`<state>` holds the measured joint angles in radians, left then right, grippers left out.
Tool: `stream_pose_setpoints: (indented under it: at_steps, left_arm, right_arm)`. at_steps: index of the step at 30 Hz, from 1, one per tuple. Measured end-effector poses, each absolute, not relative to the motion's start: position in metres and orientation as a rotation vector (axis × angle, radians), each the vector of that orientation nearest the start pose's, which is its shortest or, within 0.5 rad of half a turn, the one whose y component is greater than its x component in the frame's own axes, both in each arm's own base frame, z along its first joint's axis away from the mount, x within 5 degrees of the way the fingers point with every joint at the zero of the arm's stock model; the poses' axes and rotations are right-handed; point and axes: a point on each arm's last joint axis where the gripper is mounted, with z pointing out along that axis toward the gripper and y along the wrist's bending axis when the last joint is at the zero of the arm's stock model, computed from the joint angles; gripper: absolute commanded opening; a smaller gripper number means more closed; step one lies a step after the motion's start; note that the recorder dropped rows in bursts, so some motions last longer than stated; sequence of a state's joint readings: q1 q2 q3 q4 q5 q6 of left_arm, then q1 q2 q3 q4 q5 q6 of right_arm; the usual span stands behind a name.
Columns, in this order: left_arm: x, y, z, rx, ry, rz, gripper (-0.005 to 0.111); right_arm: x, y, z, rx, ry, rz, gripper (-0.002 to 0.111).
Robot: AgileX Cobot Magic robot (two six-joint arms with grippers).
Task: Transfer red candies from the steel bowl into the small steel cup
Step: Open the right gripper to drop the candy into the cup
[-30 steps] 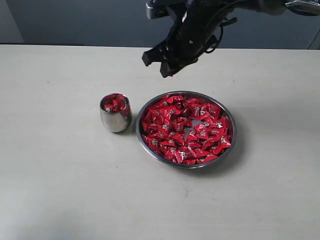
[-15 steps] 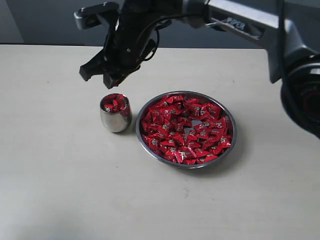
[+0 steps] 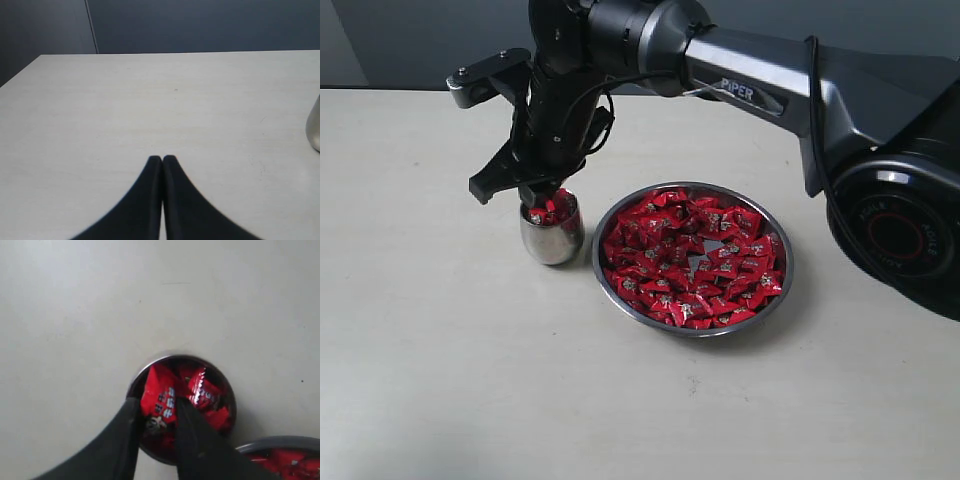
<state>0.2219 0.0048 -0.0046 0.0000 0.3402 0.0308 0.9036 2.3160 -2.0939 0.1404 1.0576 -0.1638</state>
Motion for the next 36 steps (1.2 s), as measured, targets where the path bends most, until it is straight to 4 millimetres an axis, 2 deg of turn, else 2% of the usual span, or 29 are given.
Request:
stream_pose_setpoints:
  at_steps: [7, 20, 29, 31, 36]
  left_arm:
    - [0.052, 0.012, 0.184, -0.174, 1.819, 0.178, 0.000]
    - [0.052, 0.012, 0.184, -0.174, 1.819, 0.178, 0.000]
    - [0.052, 0.012, 0.184, -0.174, 1.819, 0.178, 0.000]
    - [0.052, 0.012, 0.184, -0.174, 1.819, 0.178, 0.000]
    - [0.052, 0.012, 0.184, -0.174, 1.819, 0.178, 0.000]
  right_arm:
    - [0.306, 0.402, 0.208, -1.377, 2.441, 0.336, 0.019]
    - [0.310, 0.402, 0.190, -1.405, 2.467, 0.275, 0.019]
    - [0.311, 0.401, 0.189, -1.411, 2.465, 0.255, 0.019]
    - [0.310, 0.401, 0.189, -1.413, 2.468, 0.253, 0.022]
    - [0.310, 0.400, 0.188, -1.421, 2.480, 0.247, 0.041]
